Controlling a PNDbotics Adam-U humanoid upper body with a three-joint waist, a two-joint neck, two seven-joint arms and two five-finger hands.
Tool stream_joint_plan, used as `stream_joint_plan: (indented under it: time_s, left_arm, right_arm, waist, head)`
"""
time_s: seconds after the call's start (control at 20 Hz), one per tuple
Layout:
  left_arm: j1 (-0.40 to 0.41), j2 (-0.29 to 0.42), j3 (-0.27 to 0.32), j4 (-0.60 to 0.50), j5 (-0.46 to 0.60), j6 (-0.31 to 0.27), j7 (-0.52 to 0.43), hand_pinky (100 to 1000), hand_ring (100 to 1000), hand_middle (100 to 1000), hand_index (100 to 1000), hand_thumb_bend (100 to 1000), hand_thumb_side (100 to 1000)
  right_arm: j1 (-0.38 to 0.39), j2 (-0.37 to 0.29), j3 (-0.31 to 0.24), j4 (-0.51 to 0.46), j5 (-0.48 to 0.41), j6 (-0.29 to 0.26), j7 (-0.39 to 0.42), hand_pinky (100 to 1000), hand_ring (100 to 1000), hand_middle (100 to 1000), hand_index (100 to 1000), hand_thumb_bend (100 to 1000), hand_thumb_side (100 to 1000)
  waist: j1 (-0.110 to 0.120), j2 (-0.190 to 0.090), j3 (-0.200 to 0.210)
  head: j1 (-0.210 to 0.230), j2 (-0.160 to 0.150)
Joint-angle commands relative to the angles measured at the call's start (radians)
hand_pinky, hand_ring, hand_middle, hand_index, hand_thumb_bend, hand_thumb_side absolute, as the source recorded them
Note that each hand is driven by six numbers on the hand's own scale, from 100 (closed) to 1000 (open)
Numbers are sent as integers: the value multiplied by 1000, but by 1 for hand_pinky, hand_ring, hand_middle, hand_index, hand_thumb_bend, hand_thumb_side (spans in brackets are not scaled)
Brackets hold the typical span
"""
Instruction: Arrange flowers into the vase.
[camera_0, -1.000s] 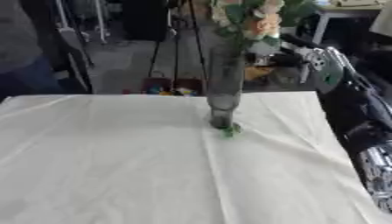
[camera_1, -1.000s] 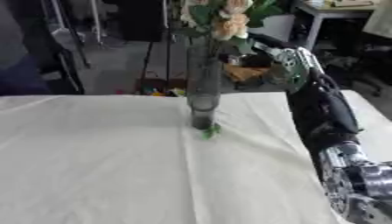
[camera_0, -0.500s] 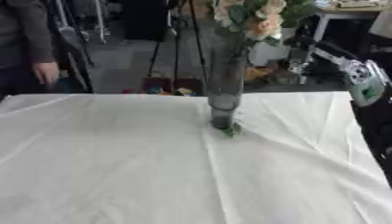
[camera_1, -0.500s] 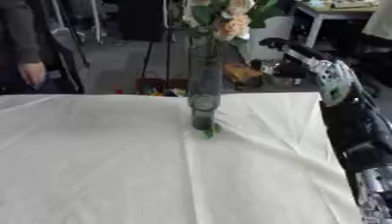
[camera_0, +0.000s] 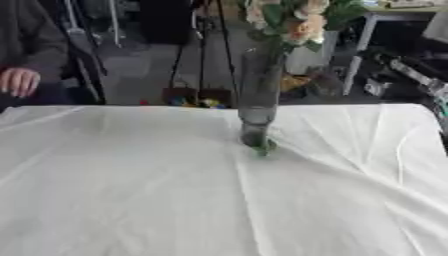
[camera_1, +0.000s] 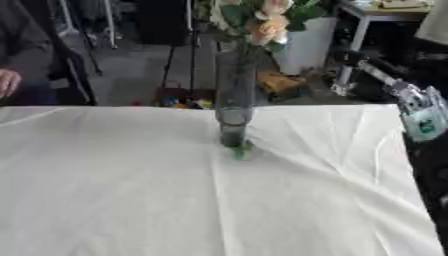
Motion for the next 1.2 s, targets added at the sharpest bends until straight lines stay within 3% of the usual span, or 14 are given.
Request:
stream_joint_plan:
  time_s: [0.05,0.3,0.5,0.65,0.85,1.2]
  left_arm:
    - [-7,11,-2,-16,4,-3,10,606,586,714,671,665,685]
    - [-10,2,-2,-19,-4,-7,28,608,593,723,667,671,681]
    - [-7,-2,-4,-24,-20,-5,38,609,594,724,665,671,681]
    - [-8,-7,-8,-29,-25,-5,43,610,594,725,664,670,679]
    - [-5,-16,-9,-37,-33,-4,48,610,593,723,659,661,678]
    - [5,-30,-11,-48,-59,-2,68,622,603,729,659,659,672]
  right_arm:
    - [22,-48,-28,-93,-81,14,-25,984,1000,904,964,267,680]
    - [107,-30,-62,-205,-205,44,-103,890,1000,829,918,226,630]
    - [156,-11,-78,-277,-277,69,-157,823,1000,742,831,180,599]
    - [187,1,-91,-315,-312,81,-185,782,952,653,752,100,542]
    - [221,19,-104,-361,-343,100,-220,745,901,580,687,100,467]
    - [249,57,-105,-413,-365,125,-236,734,877,546,653,100,394]
  waist:
    - [0,-7,-6]
    - [-3,6,-21]
    - [-6,12,-37]
    - [-8,11,-48]
    - [-8,9,-53]
    - [-6,-4,-65]
  head:
    - [17,-2]
    - [26,-8]
    - [40,-11]
    - [48,-13]
    - [65,-19]
    - [75,-10]
